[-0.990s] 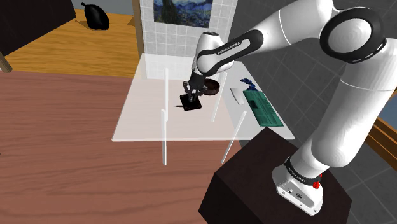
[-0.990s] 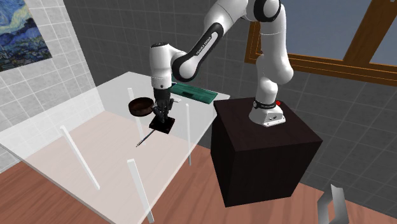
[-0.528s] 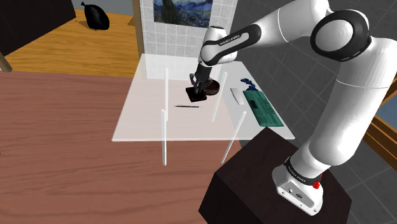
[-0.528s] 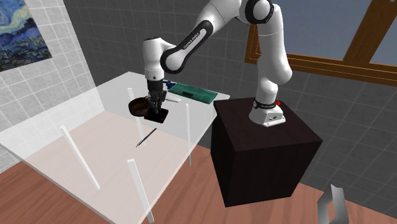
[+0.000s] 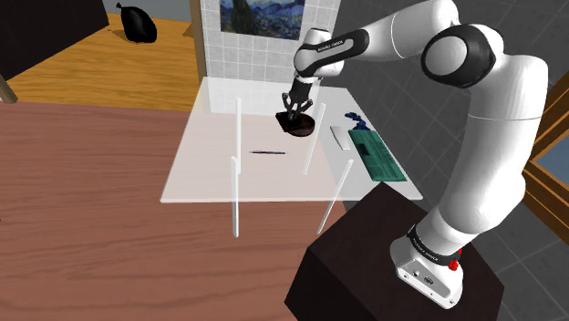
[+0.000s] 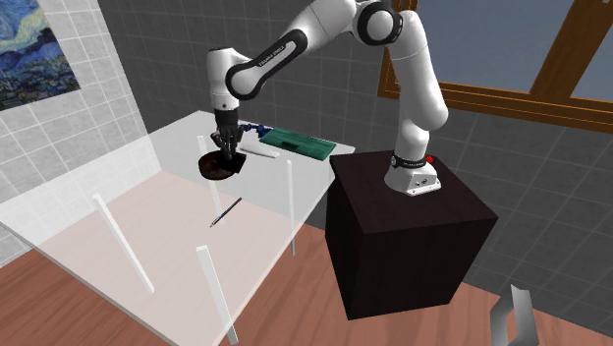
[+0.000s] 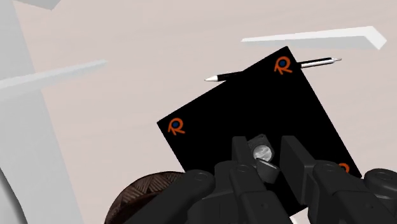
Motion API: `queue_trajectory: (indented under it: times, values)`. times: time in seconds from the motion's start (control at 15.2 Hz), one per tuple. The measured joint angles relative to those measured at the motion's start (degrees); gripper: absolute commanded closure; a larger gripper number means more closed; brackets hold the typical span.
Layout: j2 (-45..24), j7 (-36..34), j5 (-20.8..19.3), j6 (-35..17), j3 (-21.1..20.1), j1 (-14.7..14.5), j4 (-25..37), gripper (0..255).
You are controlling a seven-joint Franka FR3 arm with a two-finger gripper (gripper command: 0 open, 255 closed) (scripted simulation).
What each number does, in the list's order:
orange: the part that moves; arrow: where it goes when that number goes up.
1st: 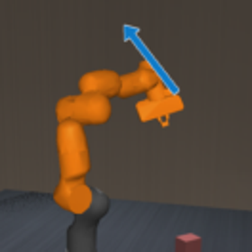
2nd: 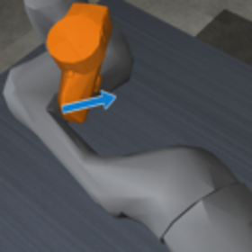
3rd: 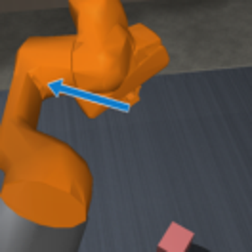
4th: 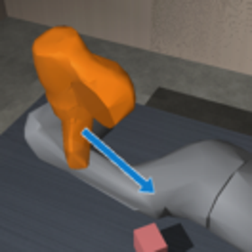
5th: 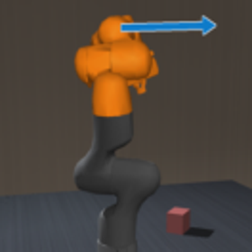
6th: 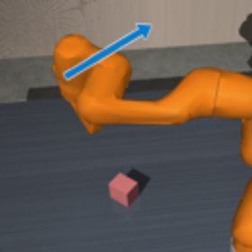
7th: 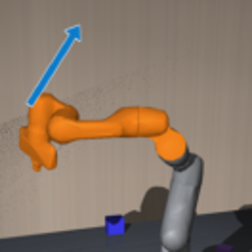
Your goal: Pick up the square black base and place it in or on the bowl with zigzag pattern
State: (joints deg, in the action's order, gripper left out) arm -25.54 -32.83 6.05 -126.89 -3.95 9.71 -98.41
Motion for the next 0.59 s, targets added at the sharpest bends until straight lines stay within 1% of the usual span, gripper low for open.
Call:
queue_trajectory:
  times: [0.2, 0.33, 0.46, 0.59]
  values:
    - [-2.99, 2.63, 0.19, 2.3, 0.68, 2.02, 4.96, 255]
    - [-6.57, 4.18, 0.17, 5.12, 1.14, 3.34, 11.15, 255]
    - [-8.92, 5.83, 0.27, 7.26, 1.54, 4.77, 15.45, 255]
    - [-12.85, 7.26, 0.28, 10.03, 1.88, 6.07, 21.96, 255]
